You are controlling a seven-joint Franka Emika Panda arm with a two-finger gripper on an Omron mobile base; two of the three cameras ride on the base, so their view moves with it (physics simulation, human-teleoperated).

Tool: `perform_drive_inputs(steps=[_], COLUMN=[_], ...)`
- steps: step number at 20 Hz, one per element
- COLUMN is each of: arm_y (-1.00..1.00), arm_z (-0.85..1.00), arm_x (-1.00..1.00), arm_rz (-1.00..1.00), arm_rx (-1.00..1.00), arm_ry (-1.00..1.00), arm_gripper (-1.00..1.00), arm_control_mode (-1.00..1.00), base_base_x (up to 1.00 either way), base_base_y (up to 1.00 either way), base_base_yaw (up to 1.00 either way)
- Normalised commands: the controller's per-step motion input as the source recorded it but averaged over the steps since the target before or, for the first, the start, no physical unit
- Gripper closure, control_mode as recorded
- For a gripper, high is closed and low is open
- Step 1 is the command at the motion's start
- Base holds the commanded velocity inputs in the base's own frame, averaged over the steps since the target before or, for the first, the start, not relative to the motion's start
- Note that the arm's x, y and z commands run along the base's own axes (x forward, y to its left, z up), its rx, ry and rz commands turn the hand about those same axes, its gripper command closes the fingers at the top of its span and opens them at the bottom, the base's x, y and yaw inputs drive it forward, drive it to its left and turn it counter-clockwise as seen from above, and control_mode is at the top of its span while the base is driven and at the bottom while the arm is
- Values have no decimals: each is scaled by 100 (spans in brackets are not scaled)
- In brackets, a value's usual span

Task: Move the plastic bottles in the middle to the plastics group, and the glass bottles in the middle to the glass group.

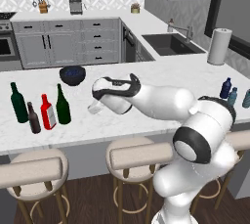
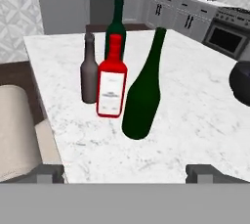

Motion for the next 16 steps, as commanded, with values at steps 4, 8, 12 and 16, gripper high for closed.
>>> perform_drive_inputs(steps=[4,8,12,16], arm_y=[-100,-100,-100,-94], arm_z=[86,84,100,100], arm_x=[-57,-43,-22,-5], arm_rz=[-6,-12,-14,-2], arm_rx=[0,-2,-11,-15], arm_ry=[0,4,21,40], arm_gripper=[-100,-100,-100,-100], arm_control_mode=[-100,-100,-100,-100], base_base_x=[0,0,0,0], base_base_y=[0,0,0,0], base_base_yaw=[0,0,0,0])
